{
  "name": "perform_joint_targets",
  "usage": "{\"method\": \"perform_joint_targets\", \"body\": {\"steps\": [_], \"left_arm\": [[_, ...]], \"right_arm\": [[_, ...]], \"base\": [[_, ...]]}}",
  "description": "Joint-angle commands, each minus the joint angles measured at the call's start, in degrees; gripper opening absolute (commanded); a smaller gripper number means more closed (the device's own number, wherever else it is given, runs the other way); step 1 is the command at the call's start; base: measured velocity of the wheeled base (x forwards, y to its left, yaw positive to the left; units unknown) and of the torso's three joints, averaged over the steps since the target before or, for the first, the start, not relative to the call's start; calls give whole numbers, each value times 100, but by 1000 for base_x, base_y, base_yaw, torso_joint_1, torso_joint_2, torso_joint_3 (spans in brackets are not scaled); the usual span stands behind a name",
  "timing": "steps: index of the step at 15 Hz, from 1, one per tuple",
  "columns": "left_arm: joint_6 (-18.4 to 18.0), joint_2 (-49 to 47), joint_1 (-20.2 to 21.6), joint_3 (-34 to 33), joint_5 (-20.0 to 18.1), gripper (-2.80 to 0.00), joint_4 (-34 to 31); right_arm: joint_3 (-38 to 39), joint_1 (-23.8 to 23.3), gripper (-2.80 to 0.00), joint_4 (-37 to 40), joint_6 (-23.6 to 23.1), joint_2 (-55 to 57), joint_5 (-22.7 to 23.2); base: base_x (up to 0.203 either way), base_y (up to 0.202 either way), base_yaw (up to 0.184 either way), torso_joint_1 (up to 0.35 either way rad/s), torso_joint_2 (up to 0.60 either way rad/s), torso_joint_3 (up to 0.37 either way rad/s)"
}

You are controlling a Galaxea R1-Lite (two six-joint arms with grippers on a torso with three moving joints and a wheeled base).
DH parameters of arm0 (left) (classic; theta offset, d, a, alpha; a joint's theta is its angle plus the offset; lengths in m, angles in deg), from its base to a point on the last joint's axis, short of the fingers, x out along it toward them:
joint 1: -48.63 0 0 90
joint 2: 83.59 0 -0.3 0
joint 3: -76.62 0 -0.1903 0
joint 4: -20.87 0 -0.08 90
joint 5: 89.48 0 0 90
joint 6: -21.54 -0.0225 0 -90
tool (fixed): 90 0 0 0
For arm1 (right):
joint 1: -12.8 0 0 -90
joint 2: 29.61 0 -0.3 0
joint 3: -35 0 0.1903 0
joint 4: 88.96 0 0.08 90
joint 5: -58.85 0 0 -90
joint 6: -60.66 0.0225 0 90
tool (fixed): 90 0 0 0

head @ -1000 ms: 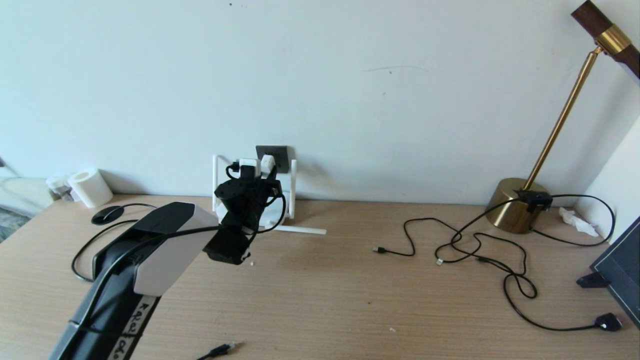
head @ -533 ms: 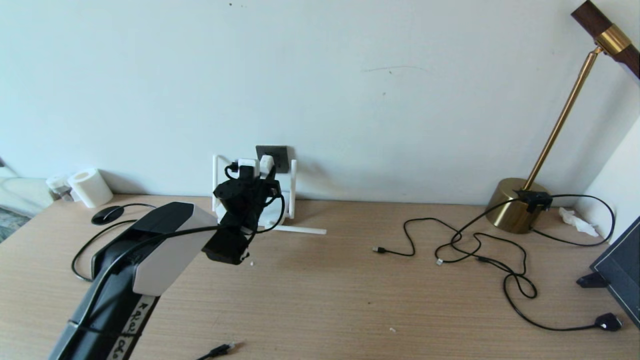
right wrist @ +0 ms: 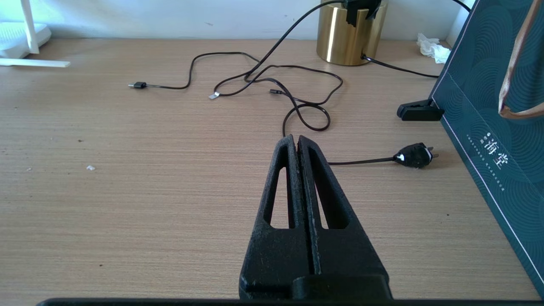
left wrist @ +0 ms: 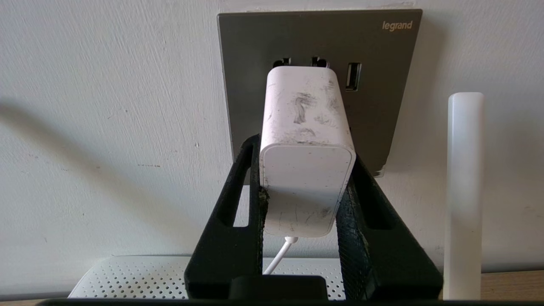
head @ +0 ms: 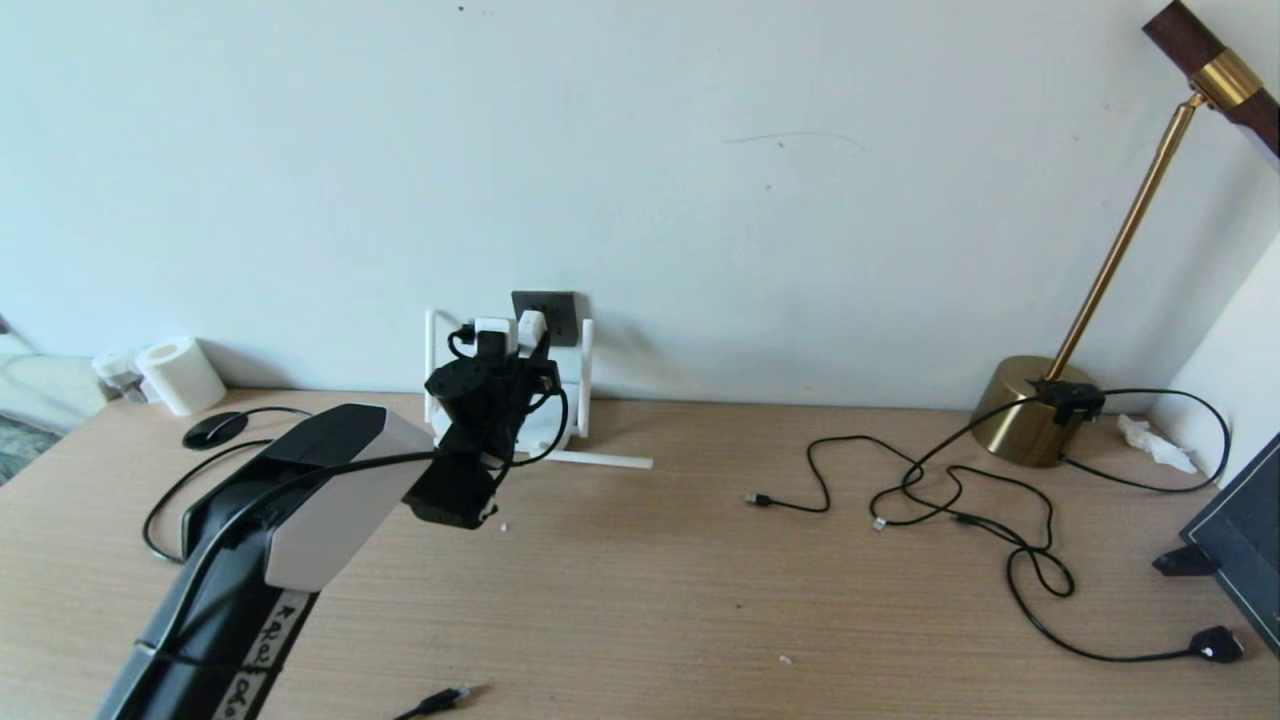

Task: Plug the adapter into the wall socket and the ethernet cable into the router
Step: Plug plug into socket

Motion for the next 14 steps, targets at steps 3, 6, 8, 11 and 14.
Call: {"method": "perform_joint_targets", "body": {"steps": [3,6,8,11,14], "left_arm": [[-3,-21,-64,107,8,-280,22],[-3,14,-55,119,16,-280,22],[-3,19,-55,110,19,-280,22],[-3,32,-55,119,19,-280,22],[-3,32,-47,128,10,-280,13]], "right_arm": [[0,1,-280,-4,2,0,-1],[0,1,-280,-4,2,0,-1],[0,1,-280,-4,2,0,-1],[0,1,-280,-4,2,0,-1],[0,1,-280,-4,2,0,-1]], "base": [[0,0,0,0,0,0],[0,0,0,0,0,0],[0,0,0,0,0,0],[0,0,0,0,0,0],[0,0,0,0,0,0]]}}
